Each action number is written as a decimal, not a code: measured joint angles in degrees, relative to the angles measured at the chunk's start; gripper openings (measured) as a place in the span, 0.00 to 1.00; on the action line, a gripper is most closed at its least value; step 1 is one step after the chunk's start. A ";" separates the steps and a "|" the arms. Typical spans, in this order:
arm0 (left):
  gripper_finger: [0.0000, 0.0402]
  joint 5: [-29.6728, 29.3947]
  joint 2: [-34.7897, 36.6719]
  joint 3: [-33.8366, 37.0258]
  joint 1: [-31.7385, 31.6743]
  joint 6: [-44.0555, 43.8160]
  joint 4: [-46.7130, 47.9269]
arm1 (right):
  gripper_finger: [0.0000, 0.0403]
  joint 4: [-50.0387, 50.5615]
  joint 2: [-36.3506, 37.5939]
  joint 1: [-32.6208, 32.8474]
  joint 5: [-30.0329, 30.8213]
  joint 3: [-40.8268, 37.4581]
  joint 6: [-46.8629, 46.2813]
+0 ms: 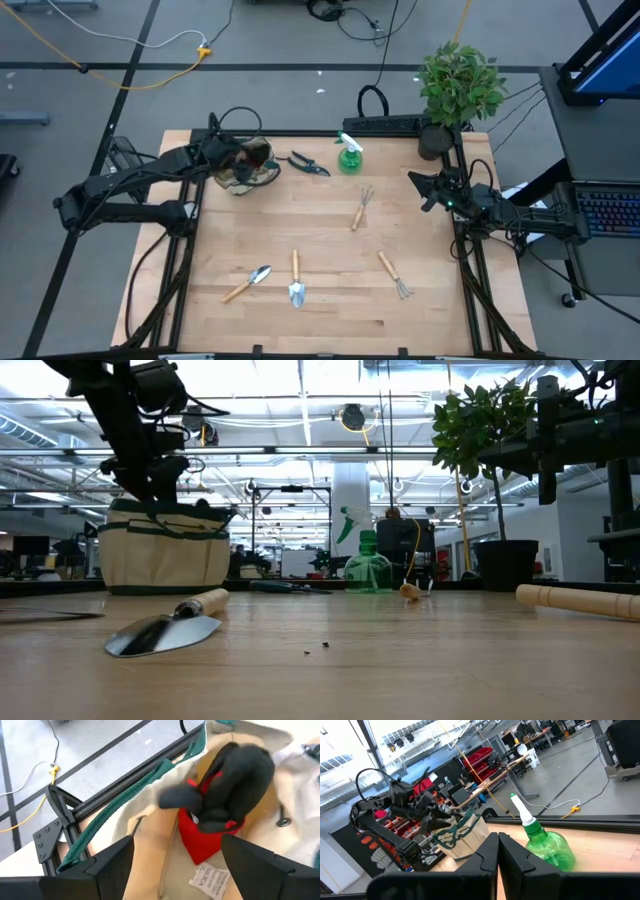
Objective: Pick & Place Garden tools in Gardening bag
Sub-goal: Put the green spray bottle into the gardening bag
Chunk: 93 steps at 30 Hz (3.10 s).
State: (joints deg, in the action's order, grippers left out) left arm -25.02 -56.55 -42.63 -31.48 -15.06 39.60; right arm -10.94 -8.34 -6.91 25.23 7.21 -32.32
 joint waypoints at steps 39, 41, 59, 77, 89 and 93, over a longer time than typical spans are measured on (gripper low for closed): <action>0.74 14.52 -2.36 -6.50 18.58 -5.71 -36.33 | 0.00 -16.68 -22.12 -0.01 -10.17 11.77 19.78; 0.74 14.66 -0.15 -6.49 18.36 -5.90 -33.09 | 0.00 -12.40 -27.27 -0.01 -10.49 16.64 22.74; 0.74 12.50 11.26 -6.45 18.47 -7.76 -18.15 | 0.46 4.83 -57.63 -8.54 -4.47 35.69 40.66; 0.74 12.50 11.14 -6.45 18.43 -7.94 -18.09 | 0.62 -11.94 -72.58 -18.85 -18.01 35.71 38.42; 0.74 12.48 11.14 -6.45 18.43 -7.85 -17.87 | 0.61 -18.26 -79.72 -21.27 -17.95 35.71 35.95; 0.74 12.48 11.14 -6.45 18.43 -7.88 -17.91 | 0.55 -19.22 -79.67 -21.27 -17.87 35.71 35.07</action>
State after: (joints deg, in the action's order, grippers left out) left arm -12.53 -45.41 -49.08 -13.06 -22.94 21.69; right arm -30.16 -88.01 -28.18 7.37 42.92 2.76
